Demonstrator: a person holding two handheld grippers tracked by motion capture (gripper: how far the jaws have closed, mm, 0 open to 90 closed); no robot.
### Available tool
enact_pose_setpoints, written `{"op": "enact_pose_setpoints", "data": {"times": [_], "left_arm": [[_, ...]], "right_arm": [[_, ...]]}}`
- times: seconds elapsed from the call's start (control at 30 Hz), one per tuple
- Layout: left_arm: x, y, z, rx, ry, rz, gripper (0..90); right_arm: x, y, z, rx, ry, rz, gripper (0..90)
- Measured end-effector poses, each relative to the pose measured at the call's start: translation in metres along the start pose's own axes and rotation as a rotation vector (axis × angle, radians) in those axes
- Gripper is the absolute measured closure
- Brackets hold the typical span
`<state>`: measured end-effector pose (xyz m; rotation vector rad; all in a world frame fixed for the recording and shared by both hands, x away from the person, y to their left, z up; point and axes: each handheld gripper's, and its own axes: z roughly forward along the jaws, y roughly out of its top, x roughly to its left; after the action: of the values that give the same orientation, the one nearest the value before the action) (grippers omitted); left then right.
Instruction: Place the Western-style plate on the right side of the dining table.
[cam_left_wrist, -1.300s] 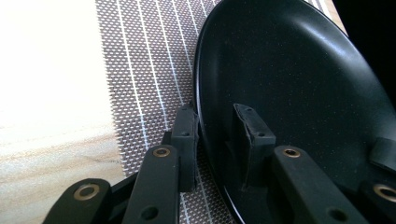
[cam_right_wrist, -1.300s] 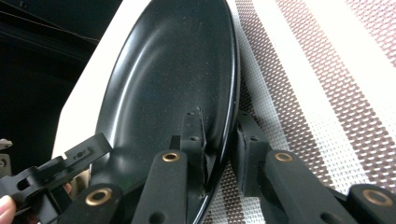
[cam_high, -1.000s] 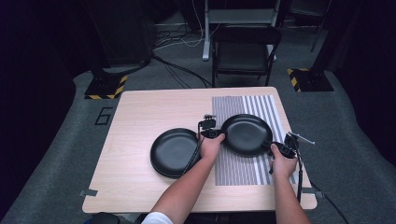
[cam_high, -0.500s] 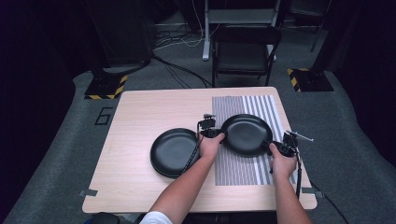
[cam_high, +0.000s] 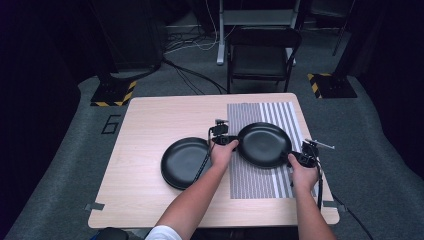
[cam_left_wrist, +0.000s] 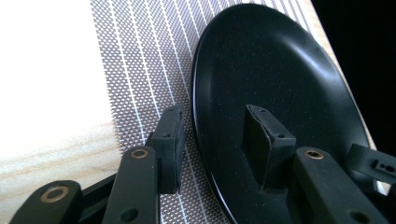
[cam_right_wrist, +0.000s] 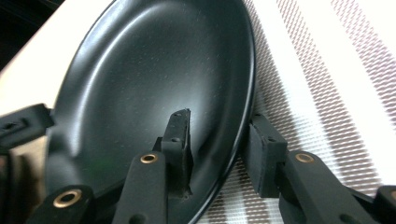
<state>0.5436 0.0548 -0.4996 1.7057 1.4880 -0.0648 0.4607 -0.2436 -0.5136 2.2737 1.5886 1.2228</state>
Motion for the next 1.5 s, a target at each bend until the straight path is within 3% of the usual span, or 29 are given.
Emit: {"op": "enact_pose_setpoints", "data": {"times": [0.1, 0.13, 0.4, 0.63, 0.83, 1.5], "left_arm": [[0.0, 0.001, -0.002, 0.001, -0.011, 0.009, 58.2], [-0.002, 0.002, -0.004, -0.012, -0.019, 0.003, 57.7], [0.0, 0.002, -0.014, -0.016, -0.02, 0.023, 54.6], [-0.002, 0.005, -0.029, -0.052, -0.028, 0.056, 53.6], [0.006, 0.008, -0.043, -0.056, -0.032, 0.09, 53.4], [0.034, 0.006, -0.091, -0.084, -0.016, 0.139, 53.2]], "right_arm": [[0.001, 0.001, -0.003, -0.024, -0.01, -0.003, 63.5], [-0.002, 0.003, -0.005, -0.026, 0.013, 0.035, 63.5], [-0.001, 0.003, -0.017, -0.057, 0.006, 0.004, 59.4], [-0.003, 0.005, -0.034, -0.091, 0.003, -0.004, 58.9], [0.001, 0.001, -0.041, -0.102, 0.022, -0.032, 58.4], [0.015, -0.01, -0.062, -0.118, 0.079, -0.103, 57.3]]}}
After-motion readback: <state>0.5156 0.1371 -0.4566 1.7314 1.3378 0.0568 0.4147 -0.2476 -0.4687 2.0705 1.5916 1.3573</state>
